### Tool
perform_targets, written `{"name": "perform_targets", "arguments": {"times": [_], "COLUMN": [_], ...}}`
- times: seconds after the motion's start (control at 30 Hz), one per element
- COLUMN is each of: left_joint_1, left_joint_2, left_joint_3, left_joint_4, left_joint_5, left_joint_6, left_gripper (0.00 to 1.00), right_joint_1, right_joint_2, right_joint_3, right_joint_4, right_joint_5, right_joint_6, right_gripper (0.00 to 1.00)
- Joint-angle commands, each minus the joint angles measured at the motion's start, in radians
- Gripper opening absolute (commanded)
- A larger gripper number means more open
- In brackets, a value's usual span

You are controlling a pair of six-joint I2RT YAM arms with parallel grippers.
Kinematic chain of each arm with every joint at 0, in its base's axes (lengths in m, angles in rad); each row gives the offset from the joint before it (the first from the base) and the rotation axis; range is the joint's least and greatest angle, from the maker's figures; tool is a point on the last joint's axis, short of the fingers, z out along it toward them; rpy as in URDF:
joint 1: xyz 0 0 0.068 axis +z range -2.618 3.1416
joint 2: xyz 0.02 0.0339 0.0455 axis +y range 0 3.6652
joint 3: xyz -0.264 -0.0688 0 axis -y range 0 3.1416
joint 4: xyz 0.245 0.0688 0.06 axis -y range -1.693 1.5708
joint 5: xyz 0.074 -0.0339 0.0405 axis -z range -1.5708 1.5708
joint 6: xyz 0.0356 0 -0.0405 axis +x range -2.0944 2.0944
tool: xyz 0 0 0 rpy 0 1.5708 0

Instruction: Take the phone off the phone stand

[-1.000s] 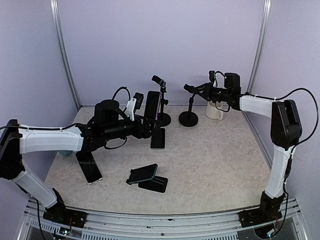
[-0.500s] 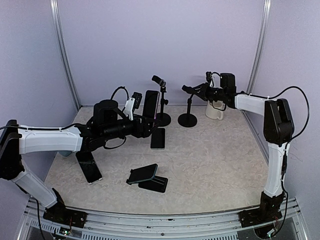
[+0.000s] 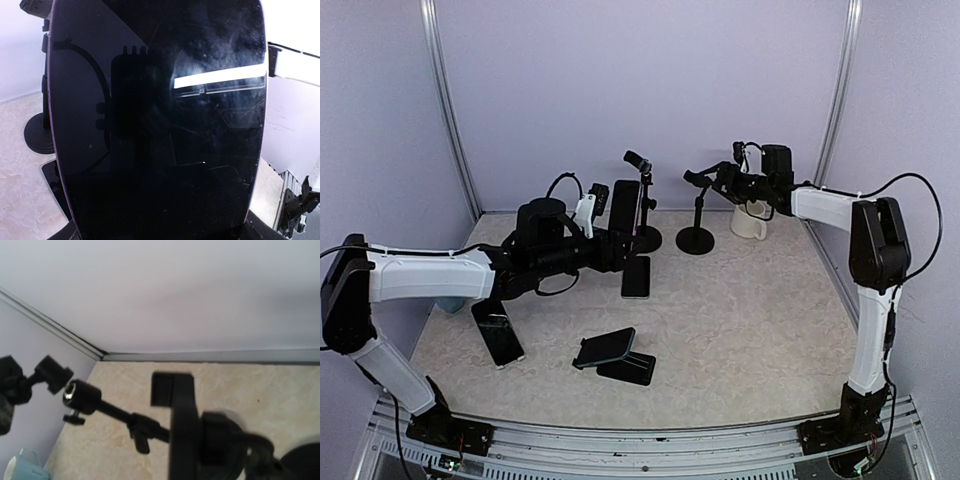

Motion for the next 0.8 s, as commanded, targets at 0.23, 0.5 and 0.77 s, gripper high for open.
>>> {"name": "perform_targets", "arguments": {"times": [0.23,0.5,0.77], "left_joint_1": [-0.051,-0.092,-0.128], "left_joint_2": [0.068,0.131,0.187], "left_joint_3": [0.120,0.181,0.227], "left_joint_4": [-0.001,-0.032,-0.035], "left_joint_5": [-0.182,-0.270,-0.303], "left_joint_6": [-0.013,-0.049,-0.069], "left_gripper": [0.00,0.00,0.00], "right_joint_1": [0.000,0.085,0.229], "right_joint_2": [-0.313,-0.541,-0.722], "right_joint_3": [-0.271,-0.497,-0.666], "right_joint_4": [0.058,0.062,0.062], "right_joint_5": [-0.038,-0.049,0.006], "right_joint_6": [-0.054,-0.113,-0.140], "right_gripper": [0.78,0.74,0.69]}}
